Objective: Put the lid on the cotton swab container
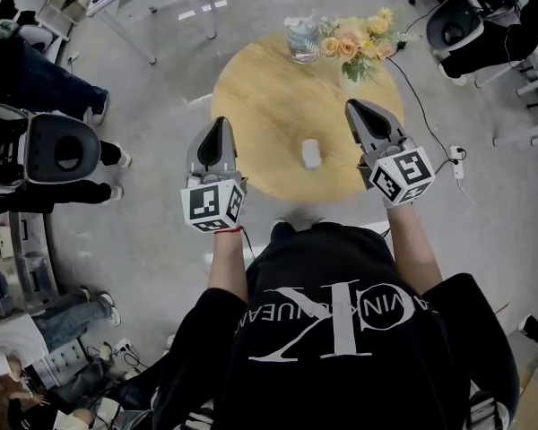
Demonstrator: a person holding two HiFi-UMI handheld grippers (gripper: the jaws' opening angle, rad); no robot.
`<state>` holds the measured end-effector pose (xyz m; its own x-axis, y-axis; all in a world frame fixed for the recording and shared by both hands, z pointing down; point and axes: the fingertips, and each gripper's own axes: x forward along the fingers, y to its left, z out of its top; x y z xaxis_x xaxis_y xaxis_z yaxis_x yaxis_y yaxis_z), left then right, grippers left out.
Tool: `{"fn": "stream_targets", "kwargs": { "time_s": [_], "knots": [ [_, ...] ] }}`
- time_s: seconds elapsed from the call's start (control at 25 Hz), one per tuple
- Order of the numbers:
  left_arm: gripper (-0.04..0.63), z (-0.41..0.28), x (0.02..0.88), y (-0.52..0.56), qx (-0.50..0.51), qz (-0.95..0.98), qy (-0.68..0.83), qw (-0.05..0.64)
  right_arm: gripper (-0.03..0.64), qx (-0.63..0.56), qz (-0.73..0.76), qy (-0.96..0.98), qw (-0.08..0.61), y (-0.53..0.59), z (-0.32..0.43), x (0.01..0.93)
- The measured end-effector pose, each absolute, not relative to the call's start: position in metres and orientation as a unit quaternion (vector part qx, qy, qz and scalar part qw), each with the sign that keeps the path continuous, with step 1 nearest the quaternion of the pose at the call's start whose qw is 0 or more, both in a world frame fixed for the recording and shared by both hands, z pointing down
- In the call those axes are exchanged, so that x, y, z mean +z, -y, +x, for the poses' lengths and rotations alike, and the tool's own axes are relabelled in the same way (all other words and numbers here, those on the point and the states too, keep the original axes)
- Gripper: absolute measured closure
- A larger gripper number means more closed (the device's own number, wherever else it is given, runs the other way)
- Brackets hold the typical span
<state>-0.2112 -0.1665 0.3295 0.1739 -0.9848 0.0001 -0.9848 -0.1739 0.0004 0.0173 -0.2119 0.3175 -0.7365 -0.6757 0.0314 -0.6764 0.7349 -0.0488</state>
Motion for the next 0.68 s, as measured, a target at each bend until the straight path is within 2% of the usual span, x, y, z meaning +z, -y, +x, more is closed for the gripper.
{"fn": "stream_targets", "kwargs": {
  "time_s": [0.68],
  "knots": [
    [0.584, -0.218, 0.336, 0.1658, 0.002, 0.762, 0.648, 0.009, 0.598, 0.035, 0.36, 0.932, 0.009, 0.2126, 0.0118, 0.3237]
  ]
}}
